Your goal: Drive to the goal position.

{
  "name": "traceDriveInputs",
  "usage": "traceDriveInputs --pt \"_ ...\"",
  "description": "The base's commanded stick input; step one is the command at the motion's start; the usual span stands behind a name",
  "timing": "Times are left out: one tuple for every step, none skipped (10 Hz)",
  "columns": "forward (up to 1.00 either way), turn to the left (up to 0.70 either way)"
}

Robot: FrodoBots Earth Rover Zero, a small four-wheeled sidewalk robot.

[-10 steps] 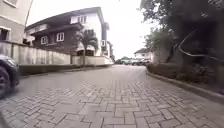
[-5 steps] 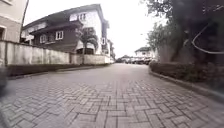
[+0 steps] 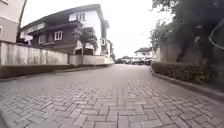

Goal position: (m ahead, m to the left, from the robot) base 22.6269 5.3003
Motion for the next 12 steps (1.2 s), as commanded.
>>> traceDriveInputs --pt "0.7 0.0" --pt "0.7 0.0" --pt "0.7 0.0" --pt "0.7 0.0" --pt "0.7 0.0" --pt "0.7 0.0" --pt "0.7 0.0" --pt "0.7 0.0" --pt "0.7 0.0" --pt "0.7 0.0" --pt "0.7 0.0" --pt "0.7 0.0"
